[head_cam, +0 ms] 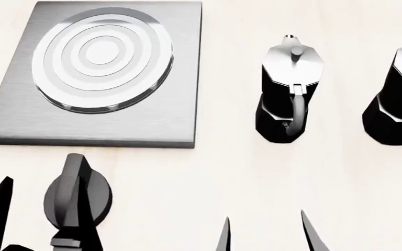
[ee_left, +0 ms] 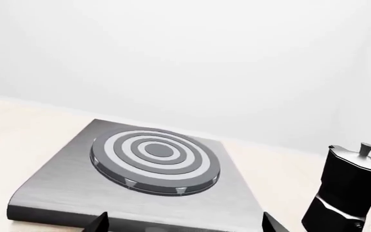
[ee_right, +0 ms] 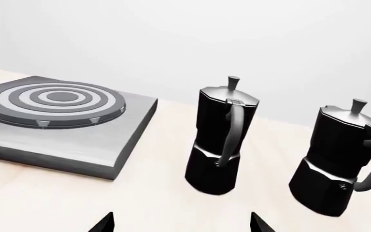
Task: Turn off the stove.
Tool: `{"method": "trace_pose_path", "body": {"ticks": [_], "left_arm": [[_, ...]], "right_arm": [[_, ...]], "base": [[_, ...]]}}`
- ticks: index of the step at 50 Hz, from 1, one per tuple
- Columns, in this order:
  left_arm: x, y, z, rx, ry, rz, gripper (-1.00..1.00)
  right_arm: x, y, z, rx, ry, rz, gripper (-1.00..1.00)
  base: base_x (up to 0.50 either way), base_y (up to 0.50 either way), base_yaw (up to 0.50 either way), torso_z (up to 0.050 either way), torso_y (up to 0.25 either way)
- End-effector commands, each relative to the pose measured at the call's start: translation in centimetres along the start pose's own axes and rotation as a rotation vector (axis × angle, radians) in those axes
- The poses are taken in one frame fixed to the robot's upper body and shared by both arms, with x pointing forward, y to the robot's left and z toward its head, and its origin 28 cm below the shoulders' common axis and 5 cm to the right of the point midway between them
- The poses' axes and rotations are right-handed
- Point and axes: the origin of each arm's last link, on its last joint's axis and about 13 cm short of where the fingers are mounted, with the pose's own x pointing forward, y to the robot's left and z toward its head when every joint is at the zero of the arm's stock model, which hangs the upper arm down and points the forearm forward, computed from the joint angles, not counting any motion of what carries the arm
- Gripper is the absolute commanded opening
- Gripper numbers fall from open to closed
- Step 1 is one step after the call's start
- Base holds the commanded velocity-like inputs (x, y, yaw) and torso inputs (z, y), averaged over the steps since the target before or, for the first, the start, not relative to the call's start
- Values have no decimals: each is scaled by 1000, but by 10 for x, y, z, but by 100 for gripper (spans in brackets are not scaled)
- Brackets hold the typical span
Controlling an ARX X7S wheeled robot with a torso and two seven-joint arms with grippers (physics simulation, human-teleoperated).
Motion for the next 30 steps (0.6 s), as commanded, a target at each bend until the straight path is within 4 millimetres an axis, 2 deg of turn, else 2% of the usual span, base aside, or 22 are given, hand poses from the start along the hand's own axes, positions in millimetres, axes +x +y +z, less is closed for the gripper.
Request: {"method": "trace_pose_path", "body": {"ticks": [1, 30], "left_arm": [[7, 1, -10, 8, -1, -3, 100], [21, 15, -46, 109, 38, 59, 100]], "right_arm": [[2, -1, 2, 0, -10, -6, 100], [0, -1, 2, -2, -12, -5, 100]], "base": [[0, 0, 0, 0, 0], [0, 0, 0, 0, 0]]}}
